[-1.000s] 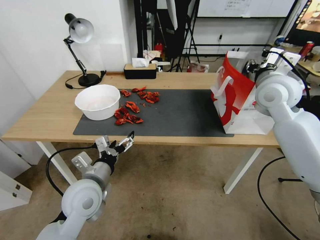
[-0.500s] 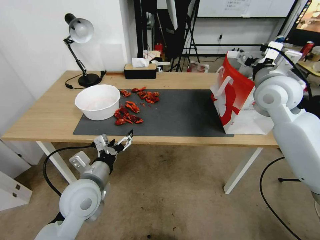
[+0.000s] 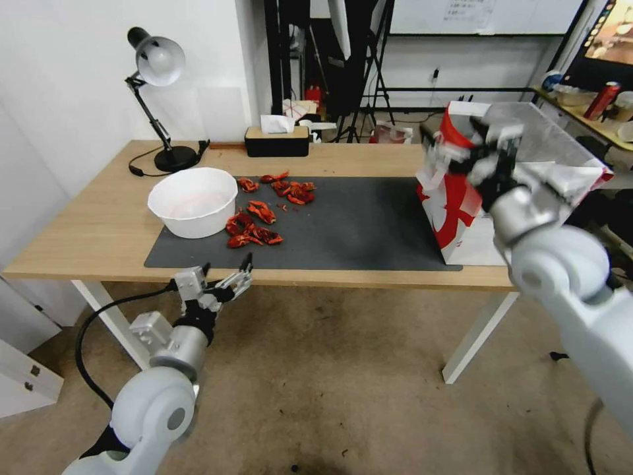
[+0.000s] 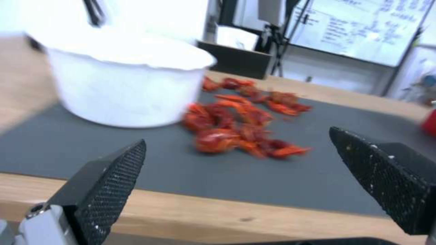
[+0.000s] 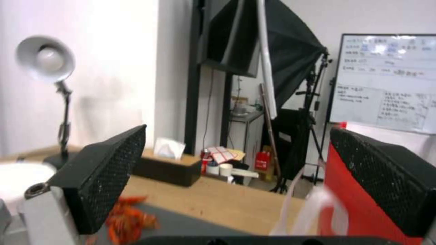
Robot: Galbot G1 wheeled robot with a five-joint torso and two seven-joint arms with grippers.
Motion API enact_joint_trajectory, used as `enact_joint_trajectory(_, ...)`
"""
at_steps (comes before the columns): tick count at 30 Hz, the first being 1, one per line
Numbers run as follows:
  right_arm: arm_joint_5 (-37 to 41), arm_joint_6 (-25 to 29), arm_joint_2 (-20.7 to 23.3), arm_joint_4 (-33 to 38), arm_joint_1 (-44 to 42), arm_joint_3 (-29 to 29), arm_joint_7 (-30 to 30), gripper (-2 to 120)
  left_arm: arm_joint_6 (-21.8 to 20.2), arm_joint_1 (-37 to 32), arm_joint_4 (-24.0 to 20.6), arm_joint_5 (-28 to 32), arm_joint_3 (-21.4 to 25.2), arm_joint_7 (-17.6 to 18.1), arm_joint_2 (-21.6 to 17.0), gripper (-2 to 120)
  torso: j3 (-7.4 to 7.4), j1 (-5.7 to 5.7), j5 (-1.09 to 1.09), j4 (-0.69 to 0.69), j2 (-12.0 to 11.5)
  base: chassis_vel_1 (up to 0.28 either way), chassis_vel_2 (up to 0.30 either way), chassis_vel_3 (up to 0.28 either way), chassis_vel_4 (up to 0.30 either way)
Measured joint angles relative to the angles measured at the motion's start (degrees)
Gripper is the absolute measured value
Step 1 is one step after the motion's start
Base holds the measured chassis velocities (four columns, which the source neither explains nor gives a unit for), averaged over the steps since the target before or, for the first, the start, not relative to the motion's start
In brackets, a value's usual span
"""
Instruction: Close the takeout container lid, then place the container into the takeout bag.
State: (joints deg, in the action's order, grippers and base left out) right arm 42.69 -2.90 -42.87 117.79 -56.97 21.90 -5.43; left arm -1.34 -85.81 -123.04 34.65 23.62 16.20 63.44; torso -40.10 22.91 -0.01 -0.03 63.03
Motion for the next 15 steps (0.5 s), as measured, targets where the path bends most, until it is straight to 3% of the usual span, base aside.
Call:
enact_joint_trajectory(4, -3.2, 5.6, -0.6, -0.8, -6.6, 1.9, 2.8, 100, 5.2, -5.0, 1.2, -7.4, 3.6, -3.2, 2.1, 100, 0.0, 0.0, 0.03, 0.09, 0.0, 0.0, 0.0, 0.0, 0.0)
enact_joint_trajectory(7, -4.5, 7.4, -1.1, -0.8, -10.0, 3.4, 2.8, 100, 7.0, -6.0, 1.8, -9.8, 4.3, -4.2, 2.6, 100, 0.01, 0.0, 0.01, 0.08, 0.0, 0.0, 0.0, 0.0, 0.0)
enact_joint_trajectory(10, -7.3, 9.5, -3.5, 0.1, -19.4, 7.1, 2.1, 100, 8.9, -7.2, 2.4, -12.3, 4.5, -3.9, 3.4, 100, 0.01, 0.0, 0.04, 0.0, 0.0, 0.0, 0.0, 0.0, 0.0)
enact_joint_trajectory(15, -10.7, 12.5, -7.9, 0.7, -28.3, 10.5, 2.1, 100, 10.0, -8.7, 2.4, -14.0, 4.1, -3.7, 4.1, 100, 0.0, 0.0, 0.01, 0.03, 0.0, 0.0, 0.0, 0.0, 0.0)
